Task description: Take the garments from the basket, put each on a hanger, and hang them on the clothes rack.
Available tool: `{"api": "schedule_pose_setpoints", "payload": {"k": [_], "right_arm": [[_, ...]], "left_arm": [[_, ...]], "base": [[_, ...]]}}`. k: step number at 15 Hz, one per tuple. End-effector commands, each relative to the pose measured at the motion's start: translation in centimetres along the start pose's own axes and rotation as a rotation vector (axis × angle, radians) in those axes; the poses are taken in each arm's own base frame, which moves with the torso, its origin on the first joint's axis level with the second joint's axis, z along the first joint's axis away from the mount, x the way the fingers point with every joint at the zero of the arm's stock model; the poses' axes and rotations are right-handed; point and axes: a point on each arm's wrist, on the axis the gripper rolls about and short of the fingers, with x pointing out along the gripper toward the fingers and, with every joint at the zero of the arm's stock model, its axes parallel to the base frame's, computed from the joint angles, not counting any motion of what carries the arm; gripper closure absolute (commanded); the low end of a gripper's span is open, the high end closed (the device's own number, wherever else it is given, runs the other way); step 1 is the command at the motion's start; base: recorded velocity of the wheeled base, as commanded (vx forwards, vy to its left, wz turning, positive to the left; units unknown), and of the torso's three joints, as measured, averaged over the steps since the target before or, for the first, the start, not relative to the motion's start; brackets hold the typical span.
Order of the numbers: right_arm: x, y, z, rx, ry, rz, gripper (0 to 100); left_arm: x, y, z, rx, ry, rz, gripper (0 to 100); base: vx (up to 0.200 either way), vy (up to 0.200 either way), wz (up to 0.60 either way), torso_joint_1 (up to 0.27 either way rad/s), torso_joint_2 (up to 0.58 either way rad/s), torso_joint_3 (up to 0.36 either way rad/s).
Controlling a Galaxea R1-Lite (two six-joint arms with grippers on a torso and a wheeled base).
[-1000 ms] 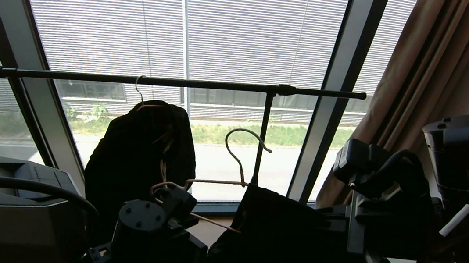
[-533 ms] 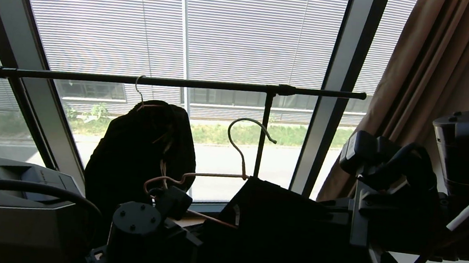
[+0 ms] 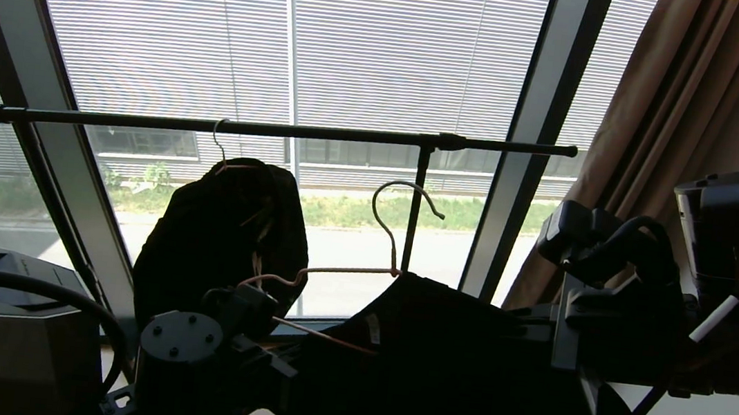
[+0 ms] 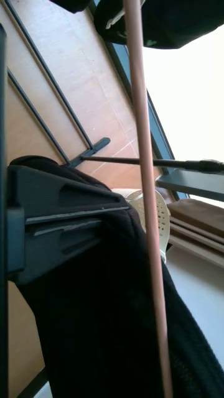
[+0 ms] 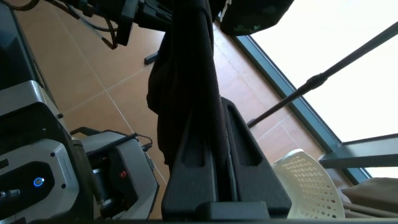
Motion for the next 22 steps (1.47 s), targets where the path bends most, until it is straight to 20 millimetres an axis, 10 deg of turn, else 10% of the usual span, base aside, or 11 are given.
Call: {"api": "schedule_pose_setpoints", "payload": {"k": [1, 22], "right_arm": [[0.3, -0.2, 0.0, 0.003, 0.007, 0.0, 100], [0.6, -3.6, -0.9, 0.075, 0.012, -0.052, 100]], "left_arm": [[-0.2, -0.1, 0.2, 0.003, -0.008, -0.008, 100], [-1.4, 4.1, 2.4, -0.022, -0.098, 0.139, 100]], "base": [[0.0, 0.0, 0.0, 0.0, 0.0, 0.0], [0.0, 0.0, 0.0, 0.0, 0.0, 0.0]]}}
